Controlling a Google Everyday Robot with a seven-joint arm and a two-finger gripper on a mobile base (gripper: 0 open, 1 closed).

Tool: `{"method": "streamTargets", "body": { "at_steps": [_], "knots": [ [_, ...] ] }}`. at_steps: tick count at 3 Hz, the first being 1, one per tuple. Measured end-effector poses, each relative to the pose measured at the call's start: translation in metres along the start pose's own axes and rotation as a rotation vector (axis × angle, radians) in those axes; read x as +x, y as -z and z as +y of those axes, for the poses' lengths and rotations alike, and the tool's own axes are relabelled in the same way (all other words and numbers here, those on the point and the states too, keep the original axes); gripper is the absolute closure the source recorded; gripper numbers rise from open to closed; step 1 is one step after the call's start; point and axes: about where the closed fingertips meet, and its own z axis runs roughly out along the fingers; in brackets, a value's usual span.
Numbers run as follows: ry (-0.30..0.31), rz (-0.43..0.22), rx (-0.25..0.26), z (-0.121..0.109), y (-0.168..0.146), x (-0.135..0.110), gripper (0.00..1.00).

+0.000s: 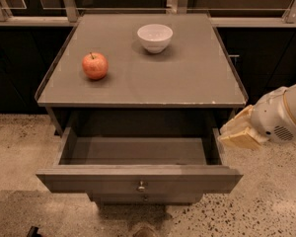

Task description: Close top drawer

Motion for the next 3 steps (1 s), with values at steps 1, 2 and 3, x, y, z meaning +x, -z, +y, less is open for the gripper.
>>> {"method": "streamTargets", "body": {
  "at_steps": [1,2,3],
  "knots": [
    [0.01,-0.025,0.003,0.008,-0.004,0.003,0.89],
    [-0.078,-0.068,-0.069,0.025,-0.061,0.039,1.0],
    [-0.195,-0.056,-0.184,0.058,-0.147,0.087,1.0]
  ]
}}
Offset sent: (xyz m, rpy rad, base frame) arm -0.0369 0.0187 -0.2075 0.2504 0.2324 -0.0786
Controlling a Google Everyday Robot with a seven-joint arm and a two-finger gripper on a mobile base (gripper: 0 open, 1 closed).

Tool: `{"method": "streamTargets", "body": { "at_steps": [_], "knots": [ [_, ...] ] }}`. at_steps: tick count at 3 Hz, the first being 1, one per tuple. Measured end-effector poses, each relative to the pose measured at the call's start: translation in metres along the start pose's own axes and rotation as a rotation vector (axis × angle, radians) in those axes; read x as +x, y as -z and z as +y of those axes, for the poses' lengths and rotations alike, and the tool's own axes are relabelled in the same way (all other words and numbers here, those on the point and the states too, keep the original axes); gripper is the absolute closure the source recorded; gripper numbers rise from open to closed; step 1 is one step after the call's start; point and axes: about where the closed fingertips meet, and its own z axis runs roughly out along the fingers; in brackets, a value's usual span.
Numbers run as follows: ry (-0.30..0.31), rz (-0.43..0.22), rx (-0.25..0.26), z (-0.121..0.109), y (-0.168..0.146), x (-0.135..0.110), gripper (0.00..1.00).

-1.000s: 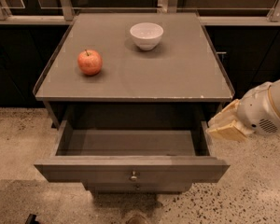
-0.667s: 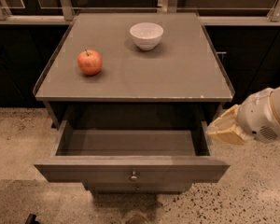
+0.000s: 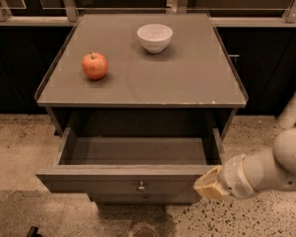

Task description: Close top drawer

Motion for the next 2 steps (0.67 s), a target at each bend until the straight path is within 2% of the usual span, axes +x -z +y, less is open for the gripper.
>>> {"method": "streamTargets", "body": {
  "at_steps": [1,2],
  "knots": [
    [-0.093,0.003,-0.074,0.006,-0.057,0.037,1.0],
    [-0.12,-0.001,-0.047,-0.002,-0.087,0.047,1.0]
  ]
}}
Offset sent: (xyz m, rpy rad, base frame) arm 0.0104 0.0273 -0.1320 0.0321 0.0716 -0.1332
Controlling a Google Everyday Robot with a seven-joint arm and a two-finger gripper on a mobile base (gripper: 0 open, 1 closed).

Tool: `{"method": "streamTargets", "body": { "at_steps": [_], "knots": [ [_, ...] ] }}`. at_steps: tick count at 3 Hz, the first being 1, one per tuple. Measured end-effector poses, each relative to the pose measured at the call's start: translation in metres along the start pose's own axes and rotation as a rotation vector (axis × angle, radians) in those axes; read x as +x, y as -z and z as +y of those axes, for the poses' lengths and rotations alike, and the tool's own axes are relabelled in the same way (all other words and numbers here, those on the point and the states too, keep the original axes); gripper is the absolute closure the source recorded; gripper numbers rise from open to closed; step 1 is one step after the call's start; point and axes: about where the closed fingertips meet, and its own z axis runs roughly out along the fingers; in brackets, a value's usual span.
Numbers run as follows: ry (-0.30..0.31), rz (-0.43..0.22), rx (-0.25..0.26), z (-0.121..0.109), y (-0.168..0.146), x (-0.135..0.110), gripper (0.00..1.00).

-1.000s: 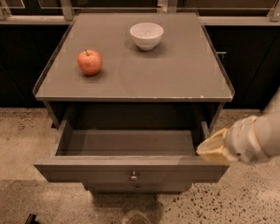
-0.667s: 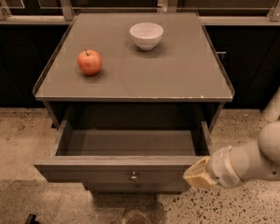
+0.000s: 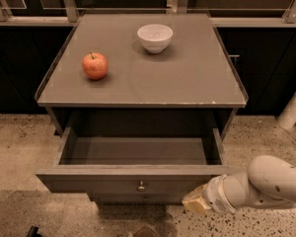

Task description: Close top drawer

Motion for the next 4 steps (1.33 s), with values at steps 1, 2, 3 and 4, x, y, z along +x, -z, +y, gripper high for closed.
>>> {"method": "streamTargets", "body": {
  "at_steps": [1,2,3,4],
  "knots": [
    [-0.02,-0.121,-0.003,-0.013,-0.015,-0.018,1.0],
    [-0.02,-0.121,-0.003,-0.013,-0.015,-0.018,1.0],
    [0.002,-0.249,0.085,-0.041,0.006,-0.035,1.0],
    [0.008,-0.285,0.12,-0.05,0.014,-0.04,1.0]
  ]
}}
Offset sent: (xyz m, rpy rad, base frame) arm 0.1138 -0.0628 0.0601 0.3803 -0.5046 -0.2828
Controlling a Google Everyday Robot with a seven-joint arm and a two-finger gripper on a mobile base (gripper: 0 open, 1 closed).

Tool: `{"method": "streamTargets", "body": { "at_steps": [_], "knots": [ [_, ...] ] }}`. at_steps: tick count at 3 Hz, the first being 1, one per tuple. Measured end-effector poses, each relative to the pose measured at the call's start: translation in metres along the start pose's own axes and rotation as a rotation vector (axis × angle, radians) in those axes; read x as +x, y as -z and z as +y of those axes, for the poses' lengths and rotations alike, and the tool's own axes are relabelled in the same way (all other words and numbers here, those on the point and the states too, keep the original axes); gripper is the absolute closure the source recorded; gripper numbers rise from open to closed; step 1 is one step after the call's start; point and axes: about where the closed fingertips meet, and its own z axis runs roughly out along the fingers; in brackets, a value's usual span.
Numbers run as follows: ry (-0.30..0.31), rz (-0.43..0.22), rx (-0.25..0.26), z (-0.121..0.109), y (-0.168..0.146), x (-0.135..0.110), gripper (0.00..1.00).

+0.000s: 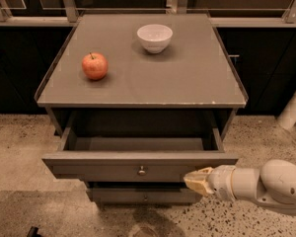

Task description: Close top drawer

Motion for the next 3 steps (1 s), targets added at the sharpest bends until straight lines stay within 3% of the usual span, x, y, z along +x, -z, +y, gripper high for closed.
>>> {"method": "streamTargets", "body": {
  "at_steps": [1,2,3],
  "knots": [
    [0.02,-0.097,0.113,-0.031,0.017,-0.03,1.0],
    [0.02,-0.097,0.113,-0.03,0.018,-0.029,1.0],
    [0.058,-0.119,0.194,-0.044,0.021,-0.053,1.0]
  ]
}}
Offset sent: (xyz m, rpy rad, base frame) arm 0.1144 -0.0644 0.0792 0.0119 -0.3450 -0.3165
